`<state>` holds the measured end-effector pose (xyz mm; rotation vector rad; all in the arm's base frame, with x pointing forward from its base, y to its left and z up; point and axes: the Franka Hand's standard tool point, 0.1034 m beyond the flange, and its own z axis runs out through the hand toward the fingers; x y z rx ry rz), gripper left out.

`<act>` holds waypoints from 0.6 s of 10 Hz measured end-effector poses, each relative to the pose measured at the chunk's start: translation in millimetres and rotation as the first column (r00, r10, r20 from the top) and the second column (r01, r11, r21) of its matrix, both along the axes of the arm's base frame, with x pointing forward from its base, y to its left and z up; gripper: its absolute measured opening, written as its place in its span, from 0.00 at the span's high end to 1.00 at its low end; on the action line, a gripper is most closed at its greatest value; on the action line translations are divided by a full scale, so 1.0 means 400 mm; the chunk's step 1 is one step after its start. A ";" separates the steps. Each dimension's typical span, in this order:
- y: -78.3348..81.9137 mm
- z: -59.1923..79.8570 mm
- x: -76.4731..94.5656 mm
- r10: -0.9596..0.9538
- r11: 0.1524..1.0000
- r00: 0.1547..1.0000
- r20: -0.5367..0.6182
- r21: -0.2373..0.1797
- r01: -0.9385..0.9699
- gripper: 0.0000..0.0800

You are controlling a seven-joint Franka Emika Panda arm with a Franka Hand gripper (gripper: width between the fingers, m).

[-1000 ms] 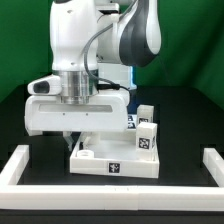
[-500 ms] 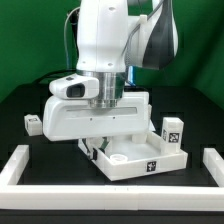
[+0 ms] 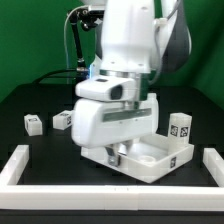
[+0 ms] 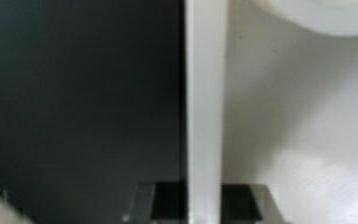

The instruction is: Assemble square table

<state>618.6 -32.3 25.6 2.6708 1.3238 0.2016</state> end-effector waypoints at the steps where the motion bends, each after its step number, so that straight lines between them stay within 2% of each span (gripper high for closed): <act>1: 0.021 0.012 0.031 0.159 0.986 0.987 0.007 -0.045 -0.159 0.92; 2: 0.002 0.010 0.025 0.255 0.965 0.967 -0.008 -0.067 -0.255 0.92; 3: -0.007 0.009 0.023 0.261 0.963 0.965 -0.013 -0.069 -0.262 0.92; 5: -0.006 0.011 0.026 0.365 0.926 0.930 -0.029 -0.093 -0.366 0.92; 6: 0.019 0.016 0.039 0.425 0.899 0.905 -0.030 -0.108 -0.425 0.92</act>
Offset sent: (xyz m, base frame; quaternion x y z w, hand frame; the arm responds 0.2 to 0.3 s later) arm 0.0000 0.0000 0.0000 0.0000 0.0000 -0.1296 0.9916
